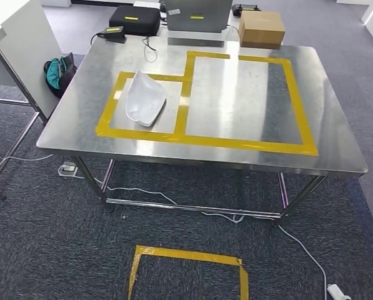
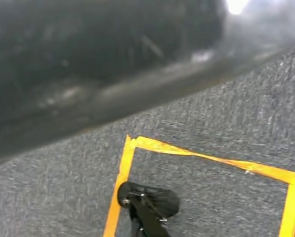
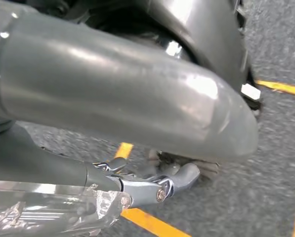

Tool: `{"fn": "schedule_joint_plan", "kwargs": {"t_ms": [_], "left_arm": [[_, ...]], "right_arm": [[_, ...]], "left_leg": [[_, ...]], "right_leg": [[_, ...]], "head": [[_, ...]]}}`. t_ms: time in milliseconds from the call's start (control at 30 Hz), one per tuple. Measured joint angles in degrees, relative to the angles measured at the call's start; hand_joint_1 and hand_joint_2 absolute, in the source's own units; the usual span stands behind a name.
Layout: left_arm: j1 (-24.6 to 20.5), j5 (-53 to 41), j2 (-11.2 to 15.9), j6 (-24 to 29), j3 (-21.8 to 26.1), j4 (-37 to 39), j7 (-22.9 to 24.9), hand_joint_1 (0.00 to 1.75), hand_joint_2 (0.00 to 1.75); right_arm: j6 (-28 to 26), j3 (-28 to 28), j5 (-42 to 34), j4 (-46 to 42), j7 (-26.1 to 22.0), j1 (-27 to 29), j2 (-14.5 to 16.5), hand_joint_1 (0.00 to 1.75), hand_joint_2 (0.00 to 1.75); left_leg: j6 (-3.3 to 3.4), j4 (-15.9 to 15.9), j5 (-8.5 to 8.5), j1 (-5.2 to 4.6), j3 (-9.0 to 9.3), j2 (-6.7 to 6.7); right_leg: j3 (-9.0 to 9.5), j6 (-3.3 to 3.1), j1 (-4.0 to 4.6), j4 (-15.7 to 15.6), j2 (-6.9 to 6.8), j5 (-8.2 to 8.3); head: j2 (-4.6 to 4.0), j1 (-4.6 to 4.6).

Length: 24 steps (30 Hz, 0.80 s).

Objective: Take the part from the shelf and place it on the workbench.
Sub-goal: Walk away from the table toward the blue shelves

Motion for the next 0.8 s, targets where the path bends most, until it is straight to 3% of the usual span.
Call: {"fn": "schedule_joint_plan", "kwargs": {"t_ms": [33, 67, 100, 133, 200, 233, 300, 367, 400, 467, 533, 567, 600, 633, 700, 767, 800], "left_arm": [[-0.01, -0.07, 0.0, -0.04, -0.01, 0.24, -0.04, 0.0, 0.0], [-0.02, -0.11, 0.0, -0.05, -0.02, 0.47, -0.07, 0.0, 0.0], [-0.03, -0.15, 0.0, -0.05, -0.02, 0.69, -0.07, 0.0, 0.0], [-0.03, -0.25, 0.0, -0.07, -0.02, 0.86, -0.08, 0.0, 0.0], [-0.06, -0.83, 0.0, -0.35, -0.01, 1.08, -0.22, 0.0, 0.0], [-0.09, -1.39, 0.01, -0.65, 0.04, 1.13, -0.38, 0.0, 0.0], [-0.21, -2.78, 0.04, -1.52, 0.33, 1.19, -0.87, 0.0, 0.0], [-0.3, -4.28, 0.07, -2.58, 0.95, 1.22, -1.32, 0.0, 0.0], [-0.32, -5.12, 0.09, -3.14, 1.38, 1.22, -1.44, 0.0, 0.0], [-0.38, -6.77, 0.15, -4.22, 2.55, 1.22, -1.67, 0.0, 0.0], [-0.54, -8.53, 0.19, -5.52, 3.7, 1.23, -2.09, 0.0, 0.0], [-0.63, -9.62, 0.2, -6.31, 4.21, 1.24, -2.3, 0.0, 0.0], [-0.74, -10.78, 0.2, -7.09, 4.66, 1.26, -2.44, 0.0, 0.0], [-0.87, -11.85, 0.2, -7.78, 5.1, 1.32, -2.57, 0.0, 0.0], [-1.26, -13.31, 0.2, -8.85, 5.79, 1.57, -3.16, 0.0, 0.0], [-1.85, -14.44, 0.19, -9.79, 6.26, 2.09, -4.4, 0.0, 0.0], [-2.16, -15.18, 0.2, -10.28, 6.55, 2.44, -5.05, 0.0, 0.0]], "right_arm": [[0.01, 0.01, 0.0, 0.0, 0.01, 0.0, 0.0, 0.0, 0.0], [-0.01, 0.01, -0.01, 0.0, 0.01, -0.03, 0.0, 0.0, 0.0], [-0.02, 0.01, -0.01, -0.01, 0.01, -0.07, 0.0, 0.0, 0.0], [-0.02, 0.01, -0.01, -0.01, 0.01, -0.11, 0.0, 0.0, 0.0], [-0.01, 0.01, -0.04, -0.01, 0.01, -0.23, 0.0, 0.0, 0.0], [0.0, 0.01, -0.1, -0.02, 0.0, -0.3, 0.0, 0.0, 0.0], [0.08, 0.01, -0.27, -0.04, -0.01, -0.33, 0.0, 0.0, 0.0], [0.17, 0.01, -0.44, -0.05, 0.02, -0.22, 0.07, 0.0, 0.0], [0.21, 0.01, -0.56, -0.05, 0.04, -0.21, 0.13, 0.0, 0.0], [0.45, 0.01, -1.13, -0.09, -0.36, -0.21, 0.25, 0.0, 0.0], [1.12, -0.02, -2.07, -0.32, -1.78, -0.12, 0.3, 0.0, 0.0], [1.62, -0.05, -2.49, -0.49, -2.66, -0.07, 0.32, 0.0, 0.0], [2.11, -0.09, -2.78, -0.71, -3.39, -0.02, 0.34, 0.0, 0.0], [2.55, -0.13, -2.97, -0.91, -3.89, 0.0, 0.35, 0.0, 0.0], [3.09, -0.2, -3.25, -1.33, -4.35, 0.02, 0.35, 0.0, 0.0], [3.52, -0.28, -3.79, -1.62, -4.54, 0.1, 0.35, 0.0, 0.0], [3.83, -0.39, -4.17, -1.76, -4.56, 0.11, 0.35, 0.0, 0.0]], "left_leg": [[0.07, 0.04, 0.61, -0.14, -0.76, 0.08], [0.11, 0.08, 1.21, -0.29, -1.51, 0.17], [0.11, 0.13, 1.8, -0.41, -2.23, 0.25], [0.08, 0.16, 2.35, -0.5, -2.9, 0.29], [-0.18, 0.21, 3.38, -0.66, -3.98, 0.25], [-0.41, 0.26, 3.96, -0.74, -4.43, 0.24], [-0.97, 0.2, 5.18, -0.77, -5.03, 0.25], [-1.57, 0.17, 5.8, -0.7, -5.47, 0.16], [-1.89, 0.86, 4.94, -0.69, -5.91, 0.05], [-2.53, 5.57, 0.46, -0.57, -7.64, -0.15], [-3.04, 13.38, -4.43, -0.41, -9.81, -0.18], [-3.22, 16.23, -5.25, -0.34, -10.3, -0.18], [-3.33, 17.27, -4.72, -0.28, -9.94, -0.18], [-3.39, 16.06, -3.2, -0.19, -8.51, -0.16], [-3.34, 8.37, -0.13, -0.09, -3.18, 0.12], [-2.95, 1.36, 0.33, -0.23, 0.96, 0.42], [-2.57, -0.07, -0.16, -0.32, 1.51, 0.44]], "right_leg": [[-0.62, 0.03, 0.05, 3.82, 0.0, -1.96], [-0.59, -0.03, 0.1, 6.43, 0.0, -2.63], [0.41, -0.17, 0.17, 7.06, 0.0, -2.01], [2.49, -0.39, 0.25, 5.41, 0.0, -0.5], [8.99, -0.95, 0.51, -3.02, 0.0, 1.75], [12.06, -1.16, 0.65, -7.75, 0.0, 1.76], [14.92, -1.35, 0.97, -12.88, 0.02, 1.18], [14.03, -1.84, 0.92, -13.26, -0.04, 1.84], [13.45, -2.32, 0.8, -13.37, -0.1, 2.15], [12.28, -3.33, 0.54, -13.54, -0.3, 2.94], [11.12, -3.71, 0.55, -13.51, -0.46, 3.74], [10.63, -3.71, 0.55, -13.45, -0.58, 4.18], [10.18, -3.65, 0.54, -13.33, -0.7, 4.58], [9.74, -3.53, 0.52, -13.11, -0.79, 4.95], [8.94, -3.2, 0.5, -12.45, -0.96, 5.42], [8.15, -2.7, 0.65, -11.62, -1.23, 5.68], [7.77, -2.39, 0.75, -11.3, -1.41, 5.84]], "head": [[0.0, 0.07], [0.0, 0.13], [0.0, 0.12], [0.0, 0.12], [0.0, 0.12], [0.0, 0.09], [0.0, 0.1], [0.0, 0.17], [0.0, 0.1], [0.0, -0.16], [0.0, -0.33], [0.0, -0.32], [0.0, -0.32], [0.0, -0.32], [0.0, -0.33], [0.0, -0.28], [0.0, -0.26]]}}
